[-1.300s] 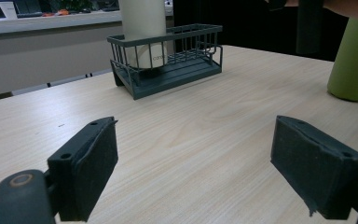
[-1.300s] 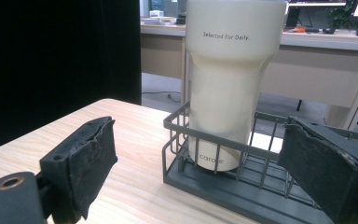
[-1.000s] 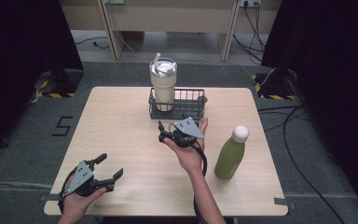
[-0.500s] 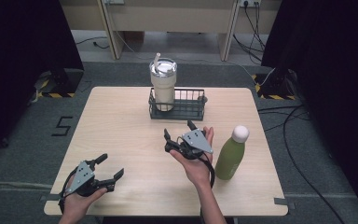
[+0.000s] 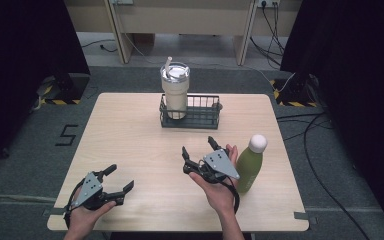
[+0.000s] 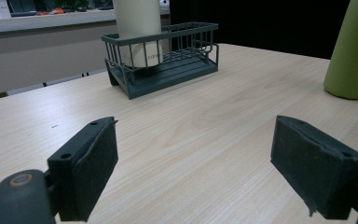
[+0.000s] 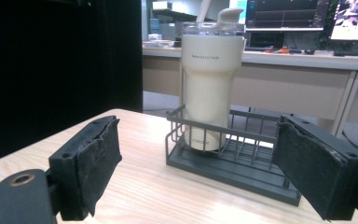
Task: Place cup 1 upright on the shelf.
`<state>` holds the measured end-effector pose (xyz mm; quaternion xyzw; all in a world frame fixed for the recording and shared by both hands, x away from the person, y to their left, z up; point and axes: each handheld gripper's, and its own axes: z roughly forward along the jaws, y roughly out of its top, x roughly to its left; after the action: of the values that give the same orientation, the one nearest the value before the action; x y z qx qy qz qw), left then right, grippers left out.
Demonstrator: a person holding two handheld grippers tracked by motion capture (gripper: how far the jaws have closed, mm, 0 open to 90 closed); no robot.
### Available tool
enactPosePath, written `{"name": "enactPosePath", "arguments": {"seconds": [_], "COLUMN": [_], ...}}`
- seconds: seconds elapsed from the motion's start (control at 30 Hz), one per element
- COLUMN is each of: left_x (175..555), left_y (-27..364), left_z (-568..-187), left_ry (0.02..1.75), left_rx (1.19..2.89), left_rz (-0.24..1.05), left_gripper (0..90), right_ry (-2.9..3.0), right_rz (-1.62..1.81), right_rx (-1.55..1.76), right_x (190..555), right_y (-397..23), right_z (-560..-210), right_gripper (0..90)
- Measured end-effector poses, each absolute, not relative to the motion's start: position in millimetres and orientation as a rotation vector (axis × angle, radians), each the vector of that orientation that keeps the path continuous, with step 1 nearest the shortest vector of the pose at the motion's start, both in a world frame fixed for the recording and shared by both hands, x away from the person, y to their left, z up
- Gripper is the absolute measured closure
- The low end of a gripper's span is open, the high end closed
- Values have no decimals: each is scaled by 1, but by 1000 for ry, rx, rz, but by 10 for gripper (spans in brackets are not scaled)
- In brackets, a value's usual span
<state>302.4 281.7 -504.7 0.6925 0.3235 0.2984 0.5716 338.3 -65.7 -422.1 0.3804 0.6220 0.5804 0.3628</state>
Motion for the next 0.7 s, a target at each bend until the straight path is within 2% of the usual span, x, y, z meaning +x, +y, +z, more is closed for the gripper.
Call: {"name": "enactPosePath", "arguments": {"seconds": [0.7], "left_x": [303], "left_y": [279], "left_z": [-505], "left_ry": [753], "left_rx": [1630], "left_rz": [695], "left_gripper": [141], "right_ry": [1606], "right_rz": [1477], "right_rx": [973], "right_x": [297], "right_y": [-94], "right_z": [-418], "right_gripper": [155]}}
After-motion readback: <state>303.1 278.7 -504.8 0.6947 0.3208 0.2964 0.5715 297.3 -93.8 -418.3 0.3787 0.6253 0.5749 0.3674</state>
